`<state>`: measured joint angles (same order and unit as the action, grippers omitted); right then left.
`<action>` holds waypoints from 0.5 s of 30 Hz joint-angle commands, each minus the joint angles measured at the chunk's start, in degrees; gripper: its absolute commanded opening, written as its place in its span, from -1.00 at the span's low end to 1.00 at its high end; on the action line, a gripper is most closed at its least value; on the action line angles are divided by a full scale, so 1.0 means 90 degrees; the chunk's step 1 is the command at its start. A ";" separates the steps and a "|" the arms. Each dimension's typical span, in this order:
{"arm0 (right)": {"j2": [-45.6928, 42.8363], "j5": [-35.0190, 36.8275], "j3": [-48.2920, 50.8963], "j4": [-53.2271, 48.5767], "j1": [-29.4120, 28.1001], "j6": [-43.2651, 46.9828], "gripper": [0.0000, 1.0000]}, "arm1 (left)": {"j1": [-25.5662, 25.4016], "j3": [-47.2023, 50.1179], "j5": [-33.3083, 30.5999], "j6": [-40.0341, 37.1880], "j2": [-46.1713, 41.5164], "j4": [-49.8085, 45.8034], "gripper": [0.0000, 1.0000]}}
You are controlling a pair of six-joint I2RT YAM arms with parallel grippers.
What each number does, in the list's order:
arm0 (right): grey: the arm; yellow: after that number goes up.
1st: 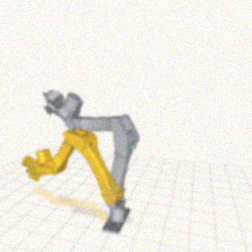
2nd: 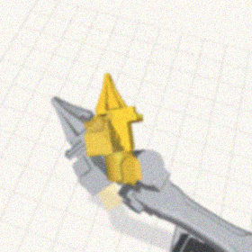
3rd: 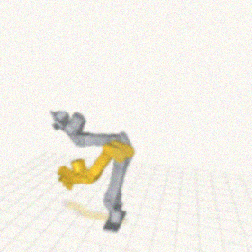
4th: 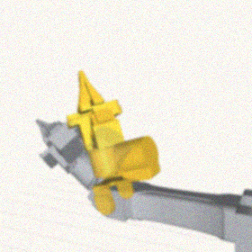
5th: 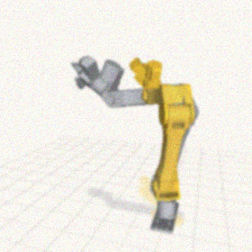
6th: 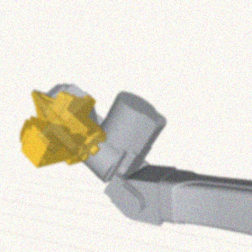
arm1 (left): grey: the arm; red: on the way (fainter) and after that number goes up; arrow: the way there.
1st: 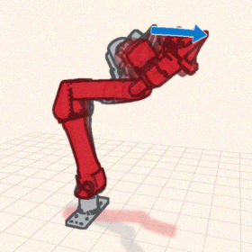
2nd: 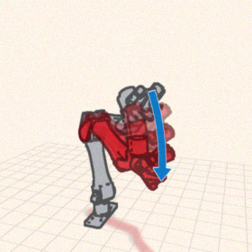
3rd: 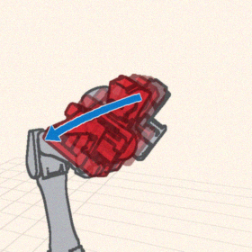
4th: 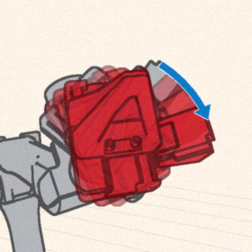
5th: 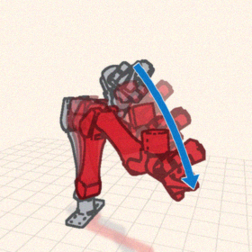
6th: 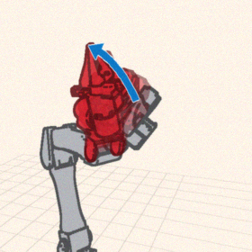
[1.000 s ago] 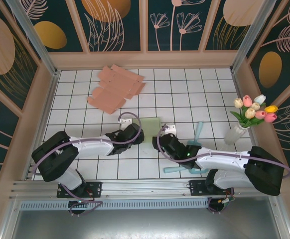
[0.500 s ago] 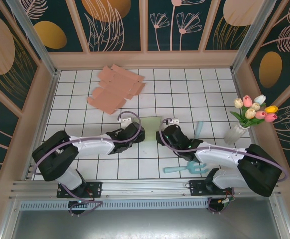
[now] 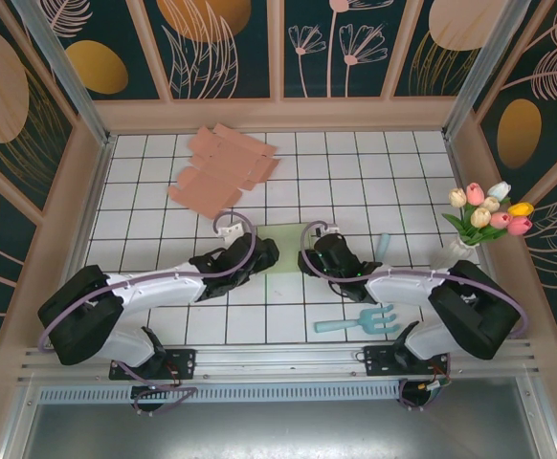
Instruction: Fold the paper box
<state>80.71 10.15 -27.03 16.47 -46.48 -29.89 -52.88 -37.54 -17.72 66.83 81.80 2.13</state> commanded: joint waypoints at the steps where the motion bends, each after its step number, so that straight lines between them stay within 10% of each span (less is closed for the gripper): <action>1: 0.0114 -0.0199 -0.0143 0.0360 0.0037 0.0010 0.00 | 0.0013 0.0226 0.0347 0.0872 -0.0026 0.0323 0.62; 15: 0.0123 -0.0281 0.0033 0.0495 0.0037 -0.0038 -0.02 | 0.0059 -0.0548 0.0080 0.1540 0.0581 -0.0504 0.62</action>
<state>81.58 8.45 -27.03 19.20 -46.48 -29.91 -52.82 -40.25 -16.95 79.07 84.79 -0.56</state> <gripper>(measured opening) 0.490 0.813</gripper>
